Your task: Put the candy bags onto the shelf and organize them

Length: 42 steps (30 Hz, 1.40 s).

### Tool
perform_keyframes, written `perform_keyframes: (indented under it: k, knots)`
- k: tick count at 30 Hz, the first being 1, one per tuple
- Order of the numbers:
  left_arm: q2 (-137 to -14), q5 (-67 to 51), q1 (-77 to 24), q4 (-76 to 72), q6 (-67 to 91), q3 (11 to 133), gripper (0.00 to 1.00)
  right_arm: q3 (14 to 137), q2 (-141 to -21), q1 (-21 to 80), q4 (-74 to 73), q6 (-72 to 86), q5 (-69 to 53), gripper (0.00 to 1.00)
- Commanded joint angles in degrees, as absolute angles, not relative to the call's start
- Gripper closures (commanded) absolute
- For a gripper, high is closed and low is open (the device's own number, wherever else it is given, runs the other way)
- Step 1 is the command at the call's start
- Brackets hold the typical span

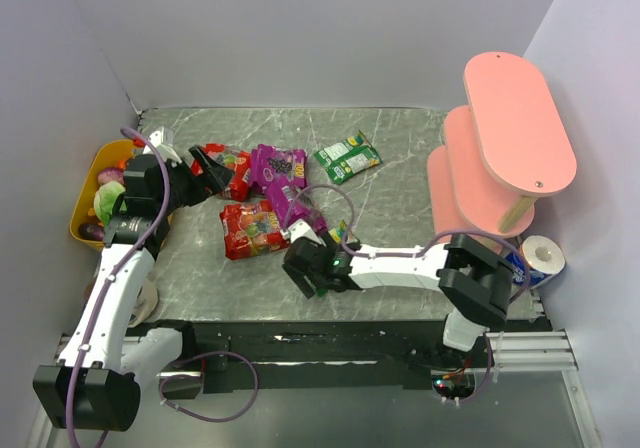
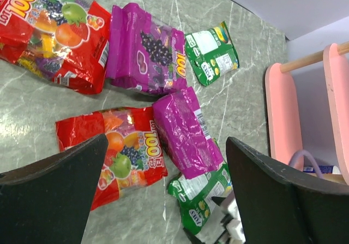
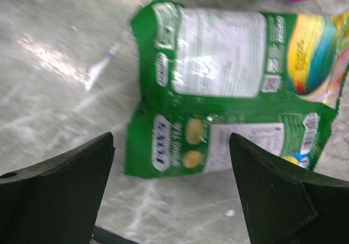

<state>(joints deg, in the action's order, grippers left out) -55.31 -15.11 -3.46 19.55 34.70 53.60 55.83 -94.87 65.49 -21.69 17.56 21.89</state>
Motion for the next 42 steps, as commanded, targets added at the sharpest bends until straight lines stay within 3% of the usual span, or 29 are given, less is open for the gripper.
perform_keyframes:
  k: [1, 9, 15, 18, 19, 23, 34, 42]
  knots:
    - [-52.30, -14.41, -3.43, 21.27, 34.10, 53.79, 0.04, 61.33, -100.00, 67.41, -23.03, 21.09, 29.88, 0.09]
    - [-50.45, -13.62, -3.43, 23.20, 33.49, 54.49, 0.04, 67.50, -107.84, 67.59, -24.79, 21.45, 37.35, 0.15]
    - [-50.89, -12.92, -3.43, 23.91, 32.87, 55.72, 0.04, 67.94, -110.66, 67.59, -25.93, 22.84, 38.05, 0.41]
    - [-51.06, -12.74, -3.43, 23.99, 32.70, 55.98, 0.04, 65.66, -108.38, 67.59, -26.02, 23.99, 37.71, 0.59]
    - [-51.15, -12.66, -3.43, 23.99, 32.70, 55.99, 0.04, 65.22, -107.76, 67.59, -26.19, 24.17, 37.79, 0.73]
    - [-51.33, -13.01, -3.43, 23.47, 32.96, 55.64, 0.04, 65.48, -105.12, 67.59, -28.99, 24.70, 38.84, 1.00]
    - [-51.59, -13.62, -3.43, 22.85, 33.40, 54.58, 0.04, 73.82, -93.61, 66.36, -39.19, 23.82, 44.73, 1.00]
    - [-51.59, -13.71, -3.43, 22.94, 33.05, 54.84, 0.04, 84.18, -86.06, 59.25, -36.57, 10.83, 45.27, 1.00]
